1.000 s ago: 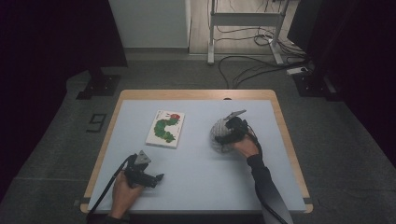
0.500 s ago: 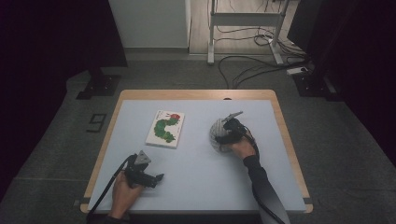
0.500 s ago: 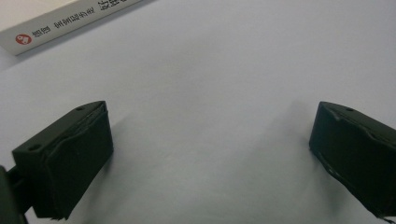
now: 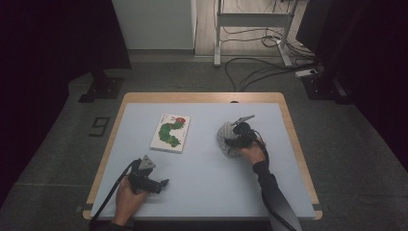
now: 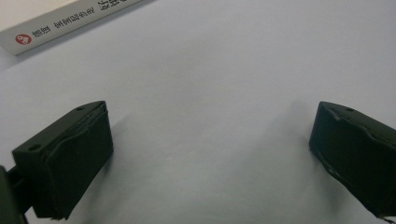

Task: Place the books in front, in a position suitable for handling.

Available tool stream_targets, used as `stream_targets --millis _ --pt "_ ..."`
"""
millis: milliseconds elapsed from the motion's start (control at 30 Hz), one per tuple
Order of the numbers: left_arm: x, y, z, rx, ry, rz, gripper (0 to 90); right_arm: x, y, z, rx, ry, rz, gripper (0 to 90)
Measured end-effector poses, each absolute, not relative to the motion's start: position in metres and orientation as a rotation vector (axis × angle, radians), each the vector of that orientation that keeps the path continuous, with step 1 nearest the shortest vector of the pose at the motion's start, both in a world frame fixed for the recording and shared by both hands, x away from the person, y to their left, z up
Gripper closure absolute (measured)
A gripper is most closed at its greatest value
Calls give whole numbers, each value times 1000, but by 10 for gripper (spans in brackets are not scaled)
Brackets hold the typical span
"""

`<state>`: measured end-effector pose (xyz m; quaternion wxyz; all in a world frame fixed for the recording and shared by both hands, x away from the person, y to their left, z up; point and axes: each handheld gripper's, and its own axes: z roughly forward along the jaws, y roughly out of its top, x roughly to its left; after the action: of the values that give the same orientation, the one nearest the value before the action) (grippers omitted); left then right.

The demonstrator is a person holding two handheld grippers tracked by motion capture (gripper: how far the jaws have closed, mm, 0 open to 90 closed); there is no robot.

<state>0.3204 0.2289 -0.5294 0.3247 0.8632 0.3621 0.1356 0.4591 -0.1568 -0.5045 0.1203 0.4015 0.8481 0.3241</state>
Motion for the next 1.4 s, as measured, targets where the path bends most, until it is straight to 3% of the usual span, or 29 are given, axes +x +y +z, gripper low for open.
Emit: stream_targets --millis 733,1400 --pt "320 229 -529 2267 948 355 0 429 -165 -450 1037 2443 1039 555" --pt "320 229 -529 2268 947 354 0 380 -214 -421 1050 2387 1040 555"
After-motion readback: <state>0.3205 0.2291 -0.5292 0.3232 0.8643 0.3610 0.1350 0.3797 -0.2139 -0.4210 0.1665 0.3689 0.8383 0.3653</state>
